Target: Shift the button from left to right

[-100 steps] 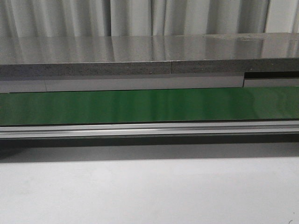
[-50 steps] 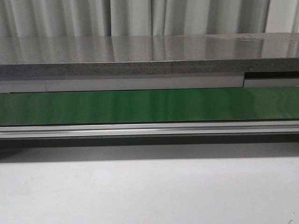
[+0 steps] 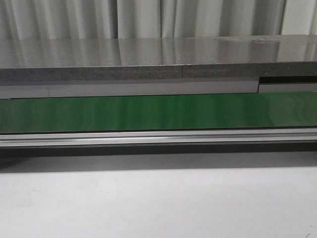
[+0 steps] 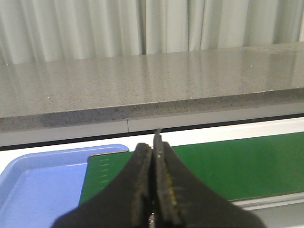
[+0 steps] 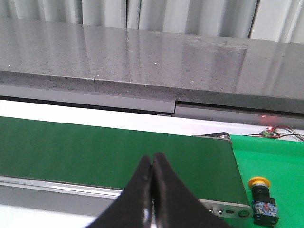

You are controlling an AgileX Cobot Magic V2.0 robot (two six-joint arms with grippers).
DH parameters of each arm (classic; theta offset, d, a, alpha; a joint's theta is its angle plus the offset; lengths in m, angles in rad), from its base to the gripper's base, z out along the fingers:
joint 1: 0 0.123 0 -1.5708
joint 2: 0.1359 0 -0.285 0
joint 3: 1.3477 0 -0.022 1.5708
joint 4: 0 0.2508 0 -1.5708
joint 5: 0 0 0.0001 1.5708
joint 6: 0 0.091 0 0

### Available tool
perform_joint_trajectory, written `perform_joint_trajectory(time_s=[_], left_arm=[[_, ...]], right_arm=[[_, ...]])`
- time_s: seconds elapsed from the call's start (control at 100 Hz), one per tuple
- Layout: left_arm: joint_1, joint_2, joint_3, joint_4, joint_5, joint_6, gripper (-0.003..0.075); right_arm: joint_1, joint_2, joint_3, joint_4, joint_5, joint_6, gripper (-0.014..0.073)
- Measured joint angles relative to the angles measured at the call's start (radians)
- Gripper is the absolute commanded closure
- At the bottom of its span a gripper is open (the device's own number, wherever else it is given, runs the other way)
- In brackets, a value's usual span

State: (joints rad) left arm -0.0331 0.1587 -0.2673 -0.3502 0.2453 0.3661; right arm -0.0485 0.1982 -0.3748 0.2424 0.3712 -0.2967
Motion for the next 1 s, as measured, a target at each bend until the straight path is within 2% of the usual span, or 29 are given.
perform_joint_trajectory(time_s=[0.26,0.44,0.62,0.85,1.0], left_arm=[[0.0,0.0,0.0,0.0,0.0,0.0,0.0741],[0.0,0.0,0.0,0.0,0.0,0.0,0.0741],[0.0,0.0,0.0,0.0,0.0,0.0,0.0741],[0.0,-0.001,0.0,0.0,0.0,0.0,0.0741],[0.0,-0.001,0.0,0.0,0.0,0.0,0.0741]], right_arm=[[0.039,-0.006,0.037,0.03,-0.037,0.013,0.066],[0.096,-0.067,0.124,-0.067,-0.088,0.143,0.066],[0.104,-0.158,0.236,-0.135,-0.134,0.254,0.066],[0.104,-0.209,0.378,-0.15,-0.21,0.268,0.066],[0.104,-0.209,0.402,-0.165,-0.243,0.271,0.066]])
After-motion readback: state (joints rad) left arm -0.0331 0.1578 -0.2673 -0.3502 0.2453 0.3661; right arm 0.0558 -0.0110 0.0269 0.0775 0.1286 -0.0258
